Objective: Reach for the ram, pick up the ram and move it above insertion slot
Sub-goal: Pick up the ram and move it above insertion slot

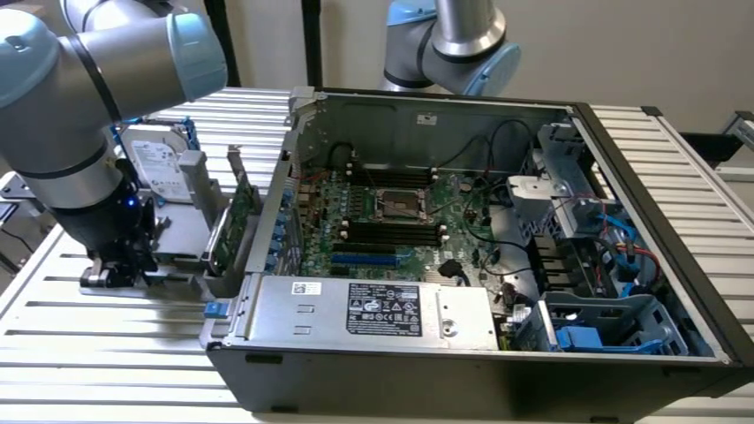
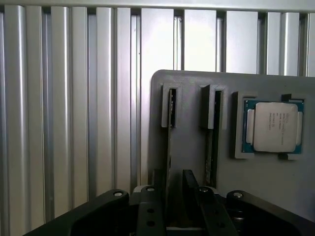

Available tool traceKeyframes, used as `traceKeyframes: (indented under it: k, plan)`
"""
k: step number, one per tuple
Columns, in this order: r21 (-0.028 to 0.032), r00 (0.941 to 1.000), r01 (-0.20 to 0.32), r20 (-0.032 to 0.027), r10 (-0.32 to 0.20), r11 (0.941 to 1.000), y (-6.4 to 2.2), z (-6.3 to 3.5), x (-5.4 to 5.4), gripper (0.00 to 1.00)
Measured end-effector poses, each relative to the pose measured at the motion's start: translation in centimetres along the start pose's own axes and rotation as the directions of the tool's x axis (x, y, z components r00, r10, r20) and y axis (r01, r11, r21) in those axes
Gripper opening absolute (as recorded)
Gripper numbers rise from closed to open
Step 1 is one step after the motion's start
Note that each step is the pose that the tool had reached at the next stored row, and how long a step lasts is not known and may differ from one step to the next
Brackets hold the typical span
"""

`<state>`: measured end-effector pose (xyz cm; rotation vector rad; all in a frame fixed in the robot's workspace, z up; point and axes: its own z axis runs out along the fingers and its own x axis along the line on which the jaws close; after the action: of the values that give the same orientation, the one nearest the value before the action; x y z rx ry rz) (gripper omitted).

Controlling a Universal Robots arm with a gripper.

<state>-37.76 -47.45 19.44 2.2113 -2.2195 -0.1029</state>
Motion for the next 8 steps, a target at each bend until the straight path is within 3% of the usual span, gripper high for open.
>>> traceKeyframes:
  k: [6,8]
  plan:
    - [-0.0002,1.0,0.0,0.001,0.0,1.0,-0.02,0.03,0.03,0.31]
    - [-0.0003,1.0,0.0,0.0008,0.0,1.0,-0.02,0.03,0.04,0.22]
